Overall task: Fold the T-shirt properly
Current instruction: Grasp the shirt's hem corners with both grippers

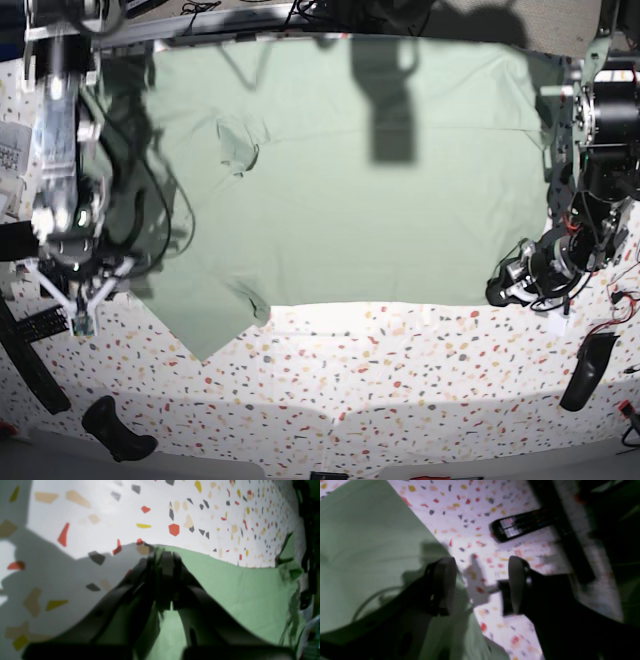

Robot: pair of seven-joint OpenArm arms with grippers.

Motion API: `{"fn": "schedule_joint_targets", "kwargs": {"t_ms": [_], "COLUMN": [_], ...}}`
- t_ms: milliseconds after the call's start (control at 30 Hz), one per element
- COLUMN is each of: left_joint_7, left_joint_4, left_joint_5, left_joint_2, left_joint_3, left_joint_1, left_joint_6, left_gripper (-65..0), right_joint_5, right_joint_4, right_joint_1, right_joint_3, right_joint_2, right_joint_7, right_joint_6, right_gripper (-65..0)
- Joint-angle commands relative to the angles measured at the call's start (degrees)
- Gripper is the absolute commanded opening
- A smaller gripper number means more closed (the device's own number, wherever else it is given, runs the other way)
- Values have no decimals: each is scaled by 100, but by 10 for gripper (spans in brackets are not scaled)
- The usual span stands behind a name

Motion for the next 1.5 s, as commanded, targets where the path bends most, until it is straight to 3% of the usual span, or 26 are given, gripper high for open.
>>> {"fn": "schedule_joint_targets", "kwargs": {"t_ms": [0,167,400,600,800,867,1033,1067,1233,1333,1467], "left_joint_7": [74,-33,-31,-26,-26,-35,-50,-50,-492,-614,-693], "left_joint_4": [37,37,37,37,37,37,37,37,186,417,590], "left_joint_5": [31,31,33,33,48,48,50,48,33,127,874], "left_joint_2": [-48,-46,-48,-48,-48,-48,-50,-50,-85,-116,-129], "left_joint_3": [7,7,7,7,7,7,7,7,7,7,7], "left_joint_1": [-131,-131,-131,-131,-131,-133,-133,-133,-136,-136,-243], "left_joint_6": [22,22,22,22,20,20,20,20,-282,-282,-142], "left_gripper": [-650,-650,-650,-640,-619,-620,-650,-650,-650,-650,-650], "right_joint_5": [136,1126,1174,1340,2199,2247,2247,2247,2245,2247,2247], "right_joint_4": [-267,-2131,-4559,-5504,-5552,-5552,-5547,-5547,-5547,-5547,-5547], "right_joint_1": [393,1585,2625,2767,2684,2686,2688,2691,2708,2793,3014], "right_joint_3": [35,35,35,35,35,33,35,35,35,35,35], "right_joint_2": [87,85,90,87,87,87,87,87,85,87,85], "right_joint_7": [92,-173,94,387,-116,-136,-90,-37,227,232,216], "right_joint_6": [175,1366,2332,2726,3261,3309,3303,3303,3303,3298,3298], "right_gripper": [-327,-327,-327,-327,-327,-359,-630,-650,-650,-650,-650]}}
